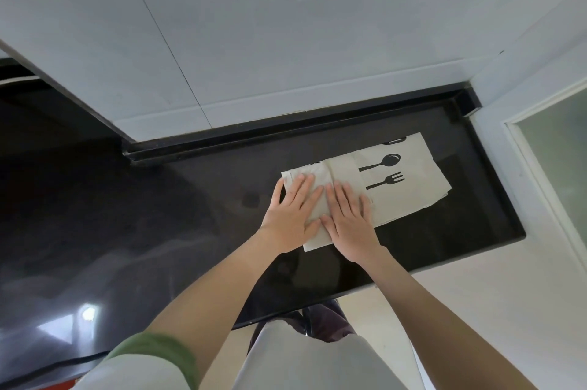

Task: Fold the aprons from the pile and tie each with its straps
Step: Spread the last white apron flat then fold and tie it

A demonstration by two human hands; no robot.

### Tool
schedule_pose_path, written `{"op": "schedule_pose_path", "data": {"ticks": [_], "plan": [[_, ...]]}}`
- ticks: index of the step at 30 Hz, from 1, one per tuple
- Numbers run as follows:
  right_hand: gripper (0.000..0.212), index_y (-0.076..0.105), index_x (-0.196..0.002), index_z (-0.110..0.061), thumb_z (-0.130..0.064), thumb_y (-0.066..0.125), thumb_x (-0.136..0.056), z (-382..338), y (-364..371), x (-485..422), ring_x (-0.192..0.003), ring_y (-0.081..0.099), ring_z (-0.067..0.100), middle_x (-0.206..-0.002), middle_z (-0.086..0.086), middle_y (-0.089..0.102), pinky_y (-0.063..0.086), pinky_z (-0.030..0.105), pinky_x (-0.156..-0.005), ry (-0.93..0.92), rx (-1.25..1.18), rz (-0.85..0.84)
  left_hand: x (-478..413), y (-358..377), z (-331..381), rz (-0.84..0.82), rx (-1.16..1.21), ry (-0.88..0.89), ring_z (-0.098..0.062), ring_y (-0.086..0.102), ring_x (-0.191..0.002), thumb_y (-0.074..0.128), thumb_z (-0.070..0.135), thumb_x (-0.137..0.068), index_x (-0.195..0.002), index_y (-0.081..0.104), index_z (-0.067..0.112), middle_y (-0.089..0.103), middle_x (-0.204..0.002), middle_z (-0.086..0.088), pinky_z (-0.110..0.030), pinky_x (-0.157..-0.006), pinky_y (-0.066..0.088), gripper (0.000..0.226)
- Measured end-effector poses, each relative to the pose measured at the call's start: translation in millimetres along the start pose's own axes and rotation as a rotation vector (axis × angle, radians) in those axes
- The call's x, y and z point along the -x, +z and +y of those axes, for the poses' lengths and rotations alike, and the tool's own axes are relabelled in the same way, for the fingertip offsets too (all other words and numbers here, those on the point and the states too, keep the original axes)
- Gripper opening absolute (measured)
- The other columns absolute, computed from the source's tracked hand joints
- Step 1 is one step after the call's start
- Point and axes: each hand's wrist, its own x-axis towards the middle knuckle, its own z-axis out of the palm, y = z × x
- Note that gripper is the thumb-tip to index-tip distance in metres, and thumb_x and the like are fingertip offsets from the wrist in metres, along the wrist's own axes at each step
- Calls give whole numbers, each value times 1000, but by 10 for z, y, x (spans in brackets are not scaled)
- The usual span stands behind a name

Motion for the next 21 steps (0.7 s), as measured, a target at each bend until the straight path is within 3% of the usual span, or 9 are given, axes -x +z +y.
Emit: {"op": "schedule_pose_path", "data": {"ticks": [4, 8, 11, 13, 17, 19, 21], "plan": [[57, 31, -146, -11, -41, 25, -98, -42, -67, -25, -133, 46, 31, -142, 11, 50, 36, 52, -107, 5, -7, 31, -73, -70, -89, 16, 11, -99, -23, -19, -147, 4, 54, -99, -149, -19, 24, -20, -160, -5, -51, -118, -11, 63], [54, 46, -141, -11, -33, 45, -92, -102, -253, -208, -97, 61, 25, -113, 7, 63, 51, 42, -85, 36, 16, 90, -100, -77, -103, -18, -1, -125, -22, -18, -147, 3, 52, -100, -146, -24, 27, -19, -160, -3, -52, -119, -8, 58], [51, 49, -140, -10, -37, 42, -97, -111, -357, -350, -85, 62, 24, -102, 8, 65, 52, 38, -71, 22, 46, 92, -95, -106, -129, -46, -35, -99, -21, -17, -147, 4, 52, -101, -149, -20, 27, -18, -160, -3, -52, -118, -8, 59], [52, 48, -140, -11, -37, 51, -95, -156, -379, -358, -88, 62, 25, -105, 10, 65, 52, 38, -73, 47, 53, 71, -104, -138, -169, -58, -62, -79, -22, -17, -147, 4, 52, -100, -150, -19, 27, -18, -160, -3, -52, -118, -8, 60], [60, 44, -141, -6, -25, 65, -88, -274, -301, -290, -117, 55, 30, -131, 13, 56, 41, 44, -103, 170, -63, 77, -106, -126, -163, -105, -11, -103, -22, -19, -147, 6, 54, -100, -150, -19, 28, -20, -160, -3, -50, -120, -3, 61], [59, 55, -131, -1, -23, 77, -80, -340, -216, -125, -111, 61, 31, -126, 16, 61, 49, 41, -96, 37, -102, 118, -74, -113, -134, -92, 18, -132, -23, -17, -147, 8, 52, -101, -152, -15, 28, -17, -161, -3, -49, -120, -2, 60], [53, 60, -125, 0, -32, 71, -84, -387, -146, 2, -111, 63, 32, -125, 18, 62, 51, 41, -93, -43, -109, 156, -59, -131, -135, -62, 23, -132, -23, -12, -149, 12, 47, -103, -153, -9, 27, -13, -162, -3, -47, -121, 1, 58]]}}
